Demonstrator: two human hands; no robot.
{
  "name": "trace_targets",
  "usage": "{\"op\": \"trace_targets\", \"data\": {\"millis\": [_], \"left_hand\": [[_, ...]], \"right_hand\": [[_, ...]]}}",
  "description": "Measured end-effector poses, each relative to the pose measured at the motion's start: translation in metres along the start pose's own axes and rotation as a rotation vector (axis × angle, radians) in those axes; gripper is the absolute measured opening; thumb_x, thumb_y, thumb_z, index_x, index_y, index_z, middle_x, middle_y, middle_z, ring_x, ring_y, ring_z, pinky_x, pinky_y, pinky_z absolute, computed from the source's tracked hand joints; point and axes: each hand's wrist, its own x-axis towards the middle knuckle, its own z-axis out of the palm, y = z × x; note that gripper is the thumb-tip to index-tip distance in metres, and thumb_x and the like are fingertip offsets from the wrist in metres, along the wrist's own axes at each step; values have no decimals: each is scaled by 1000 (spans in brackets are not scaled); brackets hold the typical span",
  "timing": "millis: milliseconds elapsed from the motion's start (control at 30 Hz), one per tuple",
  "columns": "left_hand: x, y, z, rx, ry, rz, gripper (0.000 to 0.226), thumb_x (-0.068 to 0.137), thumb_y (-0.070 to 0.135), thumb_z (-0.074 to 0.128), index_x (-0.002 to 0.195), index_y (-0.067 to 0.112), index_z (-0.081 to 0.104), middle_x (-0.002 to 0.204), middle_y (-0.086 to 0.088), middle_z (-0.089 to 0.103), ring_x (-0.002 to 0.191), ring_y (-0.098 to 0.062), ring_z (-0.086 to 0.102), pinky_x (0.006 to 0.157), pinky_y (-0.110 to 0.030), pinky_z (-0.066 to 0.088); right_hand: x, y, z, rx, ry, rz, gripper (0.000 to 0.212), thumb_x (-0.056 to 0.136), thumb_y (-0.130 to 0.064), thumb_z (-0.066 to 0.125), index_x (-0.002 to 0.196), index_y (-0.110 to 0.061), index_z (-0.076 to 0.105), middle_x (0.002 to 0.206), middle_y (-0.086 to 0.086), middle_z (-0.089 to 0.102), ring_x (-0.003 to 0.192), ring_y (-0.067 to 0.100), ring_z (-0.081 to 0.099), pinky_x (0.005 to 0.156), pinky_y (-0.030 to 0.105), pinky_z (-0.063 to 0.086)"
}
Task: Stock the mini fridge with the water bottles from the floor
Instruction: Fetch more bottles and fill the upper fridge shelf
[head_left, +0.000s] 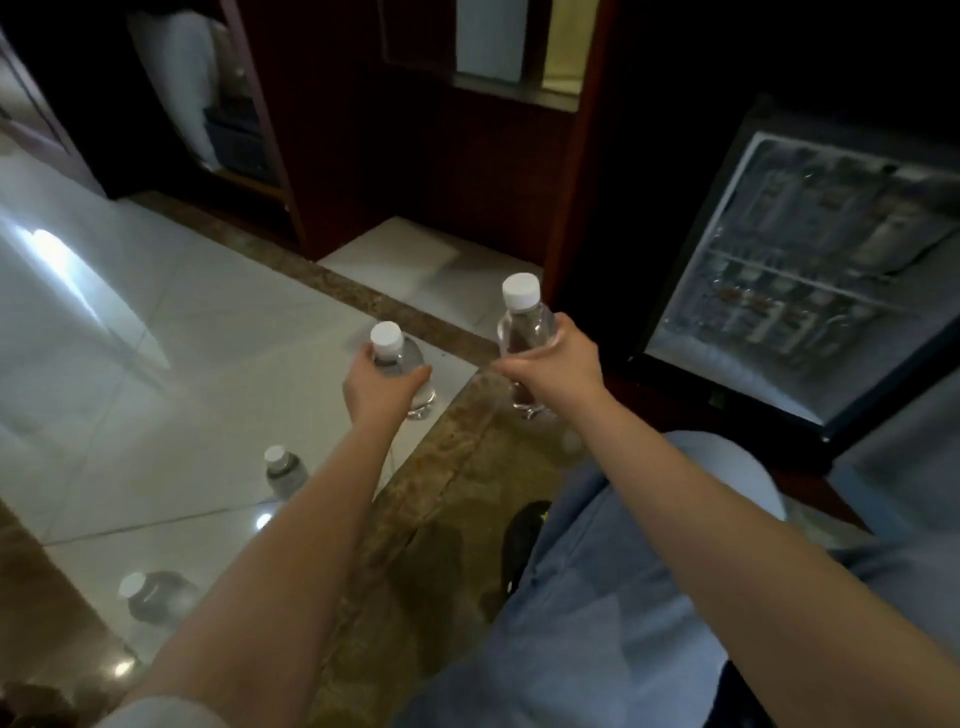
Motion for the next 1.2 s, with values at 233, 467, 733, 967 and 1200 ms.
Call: {"op": "trace_targets", "data": {"millis": [233, 467, 733, 967, 1200], "left_hand": [[-6, 126, 90, -8, -118, 287, 56, 67, 27, 82, 115, 12, 57, 111, -6, 65, 102, -22, 60, 83, -26, 42], [-41, 209, 190, -1, -328, 480, 53, 68, 28, 82, 112, 14, 56, 110, 0, 62, 97, -13, 56, 81, -25, 41], [-65, 252, 313, 15, -512, 539, 56, 68, 24, 82, 116, 14, 55, 114, -2, 61, 104, -20, 58, 80, -28, 43], [-52, 262, 412, 102, -535, 562, 64, 66, 30, 82, 122, 16, 55, 120, -3, 62, 111, -22, 59, 86, -30, 47], [-25, 242, 465, 67, -624, 610, 47, 63, 19, 85, 99, 23, 56, 89, 11, 61, 90, -12, 61, 81, -29, 47]], "right_hand": [[43, 2, -128, 127, 334, 14, 69, 69, -32, 82, 121, -14, 39, 110, 3, 59, 100, 21, 59, 79, 33, 48], [68, 61, -239, 127, 476, 120, 83, 71, -31, 82, 136, -21, 32, 124, 6, 59, 112, 25, 57, 82, 35, 46], [105, 136, -330, -55, 701, 305, 83, 72, -41, 79, 141, -27, 34, 127, 3, 53, 102, 20, 52, 73, 35, 49], [179, 201, -362, 166, 829, 228, 58, 77, -22, 76, 125, -22, 43, 112, -5, 55, 102, 21, 57, 76, 33, 49], [254, 240, -371, 183, 1116, 218, 61, 72, -22, 79, 124, -17, 47, 117, 5, 62, 107, 25, 61, 77, 26, 45]]}}
